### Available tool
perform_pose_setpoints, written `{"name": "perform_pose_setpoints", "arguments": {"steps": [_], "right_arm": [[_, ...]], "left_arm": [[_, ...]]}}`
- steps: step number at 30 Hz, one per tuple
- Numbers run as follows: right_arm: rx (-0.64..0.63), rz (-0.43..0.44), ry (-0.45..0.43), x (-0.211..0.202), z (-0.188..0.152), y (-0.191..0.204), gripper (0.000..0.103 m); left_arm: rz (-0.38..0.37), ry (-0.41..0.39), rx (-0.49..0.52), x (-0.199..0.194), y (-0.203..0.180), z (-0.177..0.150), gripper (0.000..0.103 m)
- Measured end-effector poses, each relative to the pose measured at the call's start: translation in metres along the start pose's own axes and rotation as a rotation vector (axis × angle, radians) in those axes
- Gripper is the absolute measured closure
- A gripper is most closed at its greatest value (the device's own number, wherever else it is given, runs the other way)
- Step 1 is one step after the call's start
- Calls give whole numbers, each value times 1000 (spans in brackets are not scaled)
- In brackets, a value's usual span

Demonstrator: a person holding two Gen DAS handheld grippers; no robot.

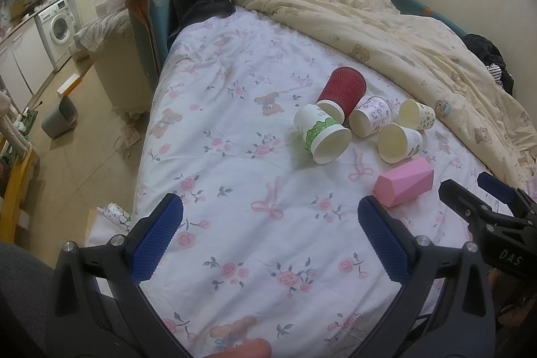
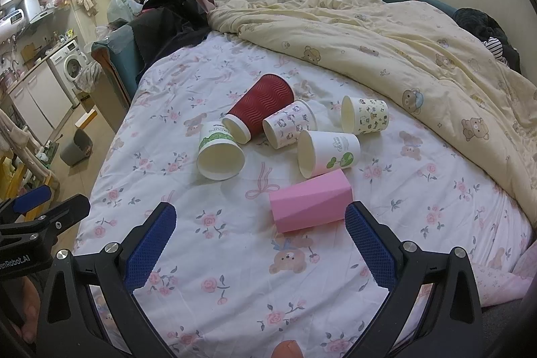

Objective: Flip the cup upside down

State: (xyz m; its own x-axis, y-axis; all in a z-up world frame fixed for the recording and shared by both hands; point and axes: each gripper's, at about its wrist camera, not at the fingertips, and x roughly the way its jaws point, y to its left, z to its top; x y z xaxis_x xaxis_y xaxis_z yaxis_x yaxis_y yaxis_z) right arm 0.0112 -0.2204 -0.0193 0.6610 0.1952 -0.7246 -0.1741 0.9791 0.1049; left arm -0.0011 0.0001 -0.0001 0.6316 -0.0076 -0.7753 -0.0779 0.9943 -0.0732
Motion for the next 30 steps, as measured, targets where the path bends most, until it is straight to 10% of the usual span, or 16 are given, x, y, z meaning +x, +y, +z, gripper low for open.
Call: {"name": "perform_pose_setpoints", "arguments": {"steps": [30], "right_arm": [[1, 2, 0, -2, 1, 1, 0]], "left_arm": [[-12, -16, 1, -4, -2, 2, 0]]}}
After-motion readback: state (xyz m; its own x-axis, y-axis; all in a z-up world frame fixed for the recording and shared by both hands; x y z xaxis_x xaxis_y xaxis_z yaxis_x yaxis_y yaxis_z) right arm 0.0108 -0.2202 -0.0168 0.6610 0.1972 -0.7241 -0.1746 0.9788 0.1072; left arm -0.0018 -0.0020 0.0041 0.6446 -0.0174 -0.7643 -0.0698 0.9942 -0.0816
